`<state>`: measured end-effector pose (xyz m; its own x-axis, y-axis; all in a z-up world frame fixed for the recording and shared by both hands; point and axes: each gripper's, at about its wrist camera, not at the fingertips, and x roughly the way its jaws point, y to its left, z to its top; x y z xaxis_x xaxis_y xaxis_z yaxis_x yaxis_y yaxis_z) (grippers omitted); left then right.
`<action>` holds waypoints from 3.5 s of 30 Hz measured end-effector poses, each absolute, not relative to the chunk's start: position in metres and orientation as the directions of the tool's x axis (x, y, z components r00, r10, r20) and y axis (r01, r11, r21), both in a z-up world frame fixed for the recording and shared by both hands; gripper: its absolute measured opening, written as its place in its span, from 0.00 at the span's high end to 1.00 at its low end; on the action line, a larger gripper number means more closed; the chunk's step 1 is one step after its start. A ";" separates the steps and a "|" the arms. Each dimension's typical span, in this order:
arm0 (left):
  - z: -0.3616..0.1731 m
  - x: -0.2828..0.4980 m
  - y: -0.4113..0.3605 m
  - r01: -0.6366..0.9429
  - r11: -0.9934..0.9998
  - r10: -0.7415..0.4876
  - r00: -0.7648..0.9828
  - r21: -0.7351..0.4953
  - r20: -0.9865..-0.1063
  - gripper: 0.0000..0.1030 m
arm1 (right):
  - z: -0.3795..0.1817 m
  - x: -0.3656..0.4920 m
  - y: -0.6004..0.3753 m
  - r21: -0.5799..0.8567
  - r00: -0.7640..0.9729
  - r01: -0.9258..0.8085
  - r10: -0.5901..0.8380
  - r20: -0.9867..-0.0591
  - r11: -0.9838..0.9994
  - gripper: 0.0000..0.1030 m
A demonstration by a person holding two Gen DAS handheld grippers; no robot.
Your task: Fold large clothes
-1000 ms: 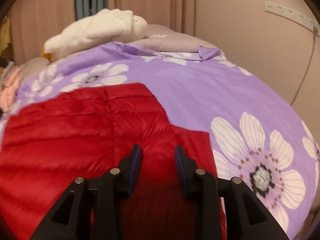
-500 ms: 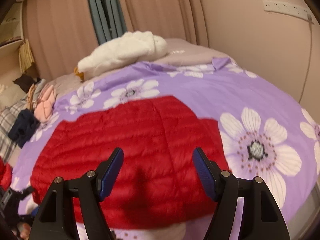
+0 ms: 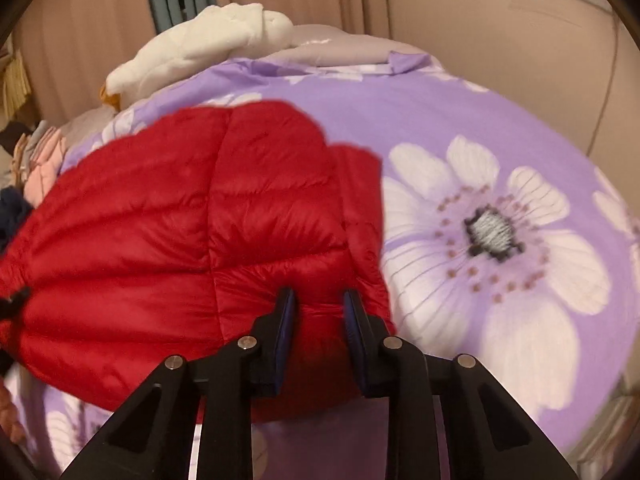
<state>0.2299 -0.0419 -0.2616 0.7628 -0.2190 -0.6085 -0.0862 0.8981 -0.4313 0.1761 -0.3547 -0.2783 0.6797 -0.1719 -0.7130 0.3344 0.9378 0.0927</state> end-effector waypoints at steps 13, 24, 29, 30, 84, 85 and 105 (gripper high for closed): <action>-0.137 0.181 -0.160 0.221 0.974 -0.227 0.925 -0.054 -0.306 0.66 | -0.281 0.192 -0.340 -0.058 0.657 0.302 -0.252 -0.710 0.951 0.74; -0.181 0.185 -0.255 0.514 0.840 -0.528 0.700 -0.173 -0.482 0.48 | -0.221 0.129 -0.422 0.241 0.787 0.359 -0.154 -0.597 0.902 0.74; -0.233 0.204 -0.291 0.523 0.834 -0.507 0.597 -0.178 -0.622 0.49 | -0.182 0.095 -0.447 0.291 0.826 0.388 -0.190 -0.531 0.875 0.74; -0.238 0.205 -0.292 0.529 0.827 -0.514 0.577 -0.190 -0.635 0.49 | -0.181 0.089 -0.448 0.300 0.832 0.385 -0.188 -0.522 0.873 0.74; -0.178 0.167 -0.032 -0.138 0.958 -0.016 0.849 -0.251 -0.527 0.57 | -0.240 0.160 -0.382 -0.001 0.630 0.489 -0.354 -0.692 0.872 0.76; -0.178 0.168 -0.032 -0.147 0.957 -0.006 0.850 -0.248 -0.526 0.57 | -0.251 0.163 -0.382 -0.031 0.607 0.499 -0.374 -0.702 0.866 0.76; -0.183 0.187 -0.045 -0.141 0.955 -0.035 0.820 -0.261 -0.571 0.55 | -0.258 0.185 -0.351 -0.024 0.686 0.387 -0.305 -0.660 0.922 0.76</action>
<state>0.1865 -0.0445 -0.1827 0.8200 -0.0347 -0.5713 -0.1414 0.9550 -0.2609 0.1850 -0.3509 -0.2577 0.6864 -0.3052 -0.6601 0.3870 0.9218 -0.0239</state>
